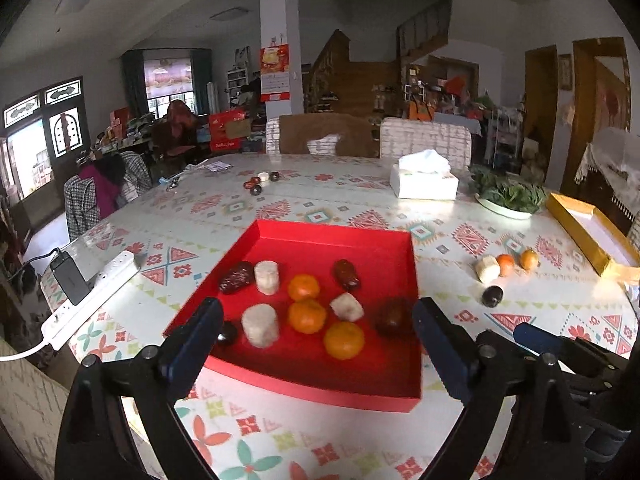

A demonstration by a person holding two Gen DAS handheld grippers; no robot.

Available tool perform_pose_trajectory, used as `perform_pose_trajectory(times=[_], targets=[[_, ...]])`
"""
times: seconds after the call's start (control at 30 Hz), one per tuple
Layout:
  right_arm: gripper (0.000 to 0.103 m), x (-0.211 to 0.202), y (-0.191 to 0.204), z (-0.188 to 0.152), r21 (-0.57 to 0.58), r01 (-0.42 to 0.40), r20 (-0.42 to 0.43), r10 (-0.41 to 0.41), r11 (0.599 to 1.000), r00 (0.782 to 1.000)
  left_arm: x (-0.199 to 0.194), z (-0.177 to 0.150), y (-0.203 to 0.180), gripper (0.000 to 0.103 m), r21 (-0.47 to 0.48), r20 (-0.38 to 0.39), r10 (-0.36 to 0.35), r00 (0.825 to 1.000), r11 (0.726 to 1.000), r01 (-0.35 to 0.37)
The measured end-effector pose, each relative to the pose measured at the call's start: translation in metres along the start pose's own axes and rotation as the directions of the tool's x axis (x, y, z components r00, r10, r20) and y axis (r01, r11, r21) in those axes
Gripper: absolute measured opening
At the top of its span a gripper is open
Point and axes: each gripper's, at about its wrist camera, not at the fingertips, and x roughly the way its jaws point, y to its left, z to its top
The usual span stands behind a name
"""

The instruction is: Organize fruits

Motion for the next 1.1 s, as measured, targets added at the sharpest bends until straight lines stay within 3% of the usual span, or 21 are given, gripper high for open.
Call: perform_pose_trajectory(times=[0.47, 1.1], targets=[[0.064, -0.007, -0.025, -0.009, 0.050, 0.002, 0.000, -0.002, 0.999, 1.000, 0.009, -0.007, -0.027, 0.095, 0.051, -0.043, -0.004, 0.999, 0.999, 0.006], [0.065, 0.001, -0.028, -0.014, 0.049, 0.016, -0.012, -0.015, 0.999, 1.000, 0.011, -0.012, -0.029, 0.095, 0.054, -0.032, 0.008, 0.999, 0.999, -0.006]])
